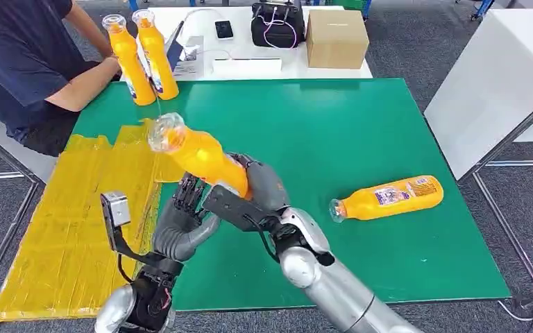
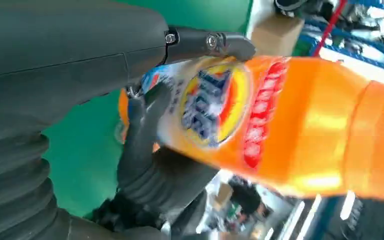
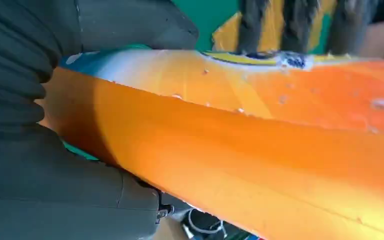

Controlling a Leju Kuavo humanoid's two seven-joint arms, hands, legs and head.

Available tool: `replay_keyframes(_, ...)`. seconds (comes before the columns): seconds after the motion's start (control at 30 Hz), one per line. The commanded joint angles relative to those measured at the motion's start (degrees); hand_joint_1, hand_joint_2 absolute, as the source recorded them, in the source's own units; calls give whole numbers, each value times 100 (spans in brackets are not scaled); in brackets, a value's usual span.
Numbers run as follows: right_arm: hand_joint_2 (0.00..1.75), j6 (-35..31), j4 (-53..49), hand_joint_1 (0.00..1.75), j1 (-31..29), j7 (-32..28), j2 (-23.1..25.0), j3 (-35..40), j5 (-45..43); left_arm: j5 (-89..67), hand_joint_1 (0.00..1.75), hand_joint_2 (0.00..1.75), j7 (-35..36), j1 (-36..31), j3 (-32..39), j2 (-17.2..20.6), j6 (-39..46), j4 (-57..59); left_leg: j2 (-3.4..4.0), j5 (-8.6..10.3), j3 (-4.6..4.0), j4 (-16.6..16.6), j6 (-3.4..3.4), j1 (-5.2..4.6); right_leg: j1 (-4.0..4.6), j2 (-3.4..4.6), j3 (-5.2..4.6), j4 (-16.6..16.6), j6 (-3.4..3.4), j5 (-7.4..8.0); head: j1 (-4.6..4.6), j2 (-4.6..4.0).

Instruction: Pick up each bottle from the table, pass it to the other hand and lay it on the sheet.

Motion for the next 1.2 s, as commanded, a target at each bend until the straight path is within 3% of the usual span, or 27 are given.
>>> replay_keyframes(0.03,175,26,352,175,143,-9,-256,473,31,-266,0,175,-20,-306,19,-46,275,201,-12,0,15,-5,-3,2,2,-15,23,-9,0,-4,0,0)
replay_keyframes(1.2,175,-90,394,175,118,-125,-188,351,-206,-207,0,175,18,-347,-153,-40,329,290,-10,-2,11,-3,-3,2,2,-14,18,-7,-1,-6,2,0)
